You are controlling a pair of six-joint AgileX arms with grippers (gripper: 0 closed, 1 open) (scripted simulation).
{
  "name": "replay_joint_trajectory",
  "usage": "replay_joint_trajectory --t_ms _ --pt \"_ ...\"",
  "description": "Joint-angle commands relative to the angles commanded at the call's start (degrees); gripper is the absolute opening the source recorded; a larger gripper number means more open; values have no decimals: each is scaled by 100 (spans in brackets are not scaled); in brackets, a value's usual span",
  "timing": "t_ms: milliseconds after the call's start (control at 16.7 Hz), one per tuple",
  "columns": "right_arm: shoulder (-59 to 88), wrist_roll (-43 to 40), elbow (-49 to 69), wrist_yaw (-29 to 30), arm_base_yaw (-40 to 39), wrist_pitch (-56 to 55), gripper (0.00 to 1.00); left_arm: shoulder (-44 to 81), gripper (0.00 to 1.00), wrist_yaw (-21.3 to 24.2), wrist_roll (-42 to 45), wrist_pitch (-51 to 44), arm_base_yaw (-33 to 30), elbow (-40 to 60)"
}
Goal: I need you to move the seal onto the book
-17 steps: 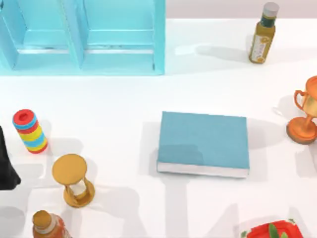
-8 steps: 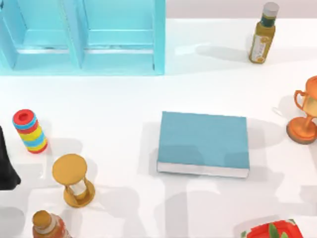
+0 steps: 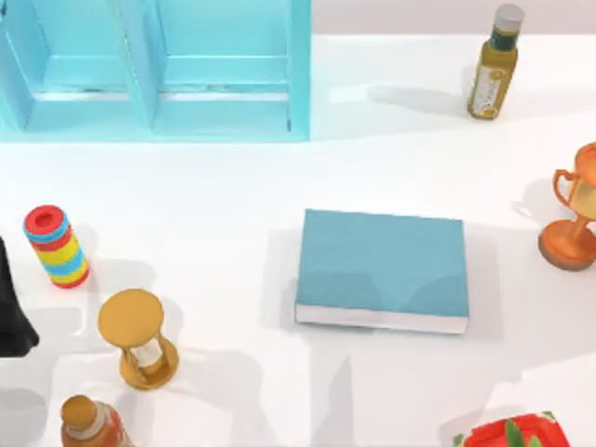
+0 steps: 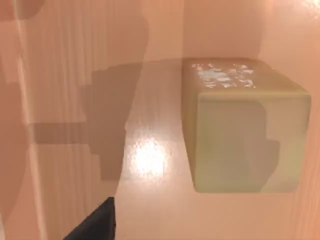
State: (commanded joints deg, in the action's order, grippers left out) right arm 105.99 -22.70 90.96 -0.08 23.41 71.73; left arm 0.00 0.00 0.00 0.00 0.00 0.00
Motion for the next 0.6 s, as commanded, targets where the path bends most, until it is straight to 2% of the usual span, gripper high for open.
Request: replay_joint_trajectory --t_ms 360,600 --pt "317 -69 258 12 79 219 100 0 100 0 0 0 0 0" --pt "359 -47 35 13 59 -22 100 0 100 0 0 0 0 0"
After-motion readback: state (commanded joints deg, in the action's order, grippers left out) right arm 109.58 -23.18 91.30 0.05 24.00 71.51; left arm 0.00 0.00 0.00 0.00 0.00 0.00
